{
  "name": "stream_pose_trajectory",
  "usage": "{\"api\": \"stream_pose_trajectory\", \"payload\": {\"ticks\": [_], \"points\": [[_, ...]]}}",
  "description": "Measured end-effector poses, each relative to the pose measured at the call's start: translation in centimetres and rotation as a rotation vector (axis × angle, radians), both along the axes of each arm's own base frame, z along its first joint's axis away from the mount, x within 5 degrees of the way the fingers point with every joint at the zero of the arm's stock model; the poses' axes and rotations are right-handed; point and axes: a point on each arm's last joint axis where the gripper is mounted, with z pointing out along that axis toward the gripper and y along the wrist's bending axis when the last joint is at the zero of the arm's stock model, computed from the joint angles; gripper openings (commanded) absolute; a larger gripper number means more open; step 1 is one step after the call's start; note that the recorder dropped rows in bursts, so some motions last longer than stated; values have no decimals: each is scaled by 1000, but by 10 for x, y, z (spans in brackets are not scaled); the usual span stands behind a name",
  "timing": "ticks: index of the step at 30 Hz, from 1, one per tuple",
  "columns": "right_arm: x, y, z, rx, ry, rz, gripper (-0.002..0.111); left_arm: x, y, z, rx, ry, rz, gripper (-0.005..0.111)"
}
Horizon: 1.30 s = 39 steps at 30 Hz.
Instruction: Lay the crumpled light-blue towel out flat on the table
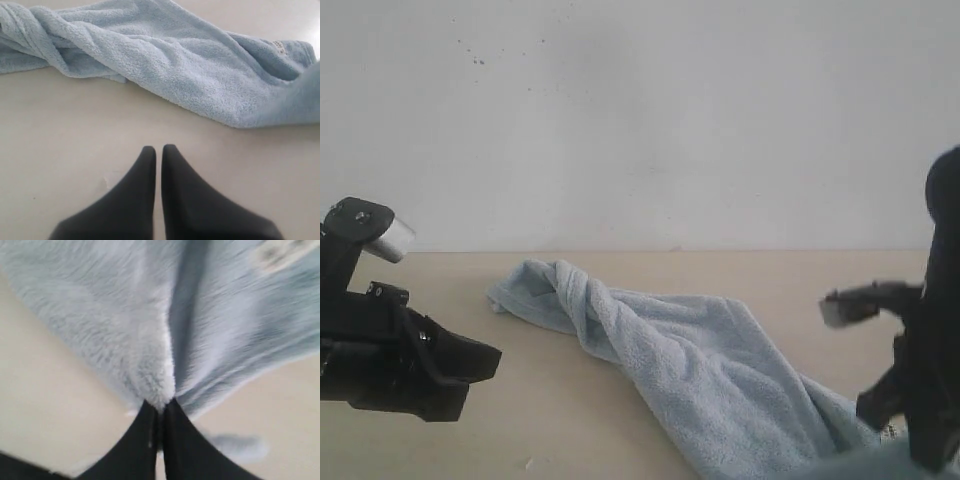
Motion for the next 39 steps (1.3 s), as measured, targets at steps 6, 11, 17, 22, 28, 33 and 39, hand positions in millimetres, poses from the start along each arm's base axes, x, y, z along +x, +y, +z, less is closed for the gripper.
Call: {"api": "stream_pose_trajectory", "payload": {"ticks": [6,11,17,22,28,33,39], "points": [[39,-20,98,-220,-452,-82,0,3,2,-3,64,-55,-27,4],[36,-20,104,-200,-465,-101,0,13,2,-19,107,-22,-4,4],[11,-41,30,-417,-225,-7,0,14,1,-23,112,-3,-10,4],[-30,-99,-18,-604,-1,-16,0,13,1,-19,106,-18,-10,4],[-44,-124,-16,-637,34,-129,19,14,2,-19,113,-27,4,4],[-36,-112,-9,-512,-5,-209,53,14,2,-19,111,-26,8,4],[-11,-103,12,-389,-143,-294,58,13,2,-19,89,-2,25,4]]}}
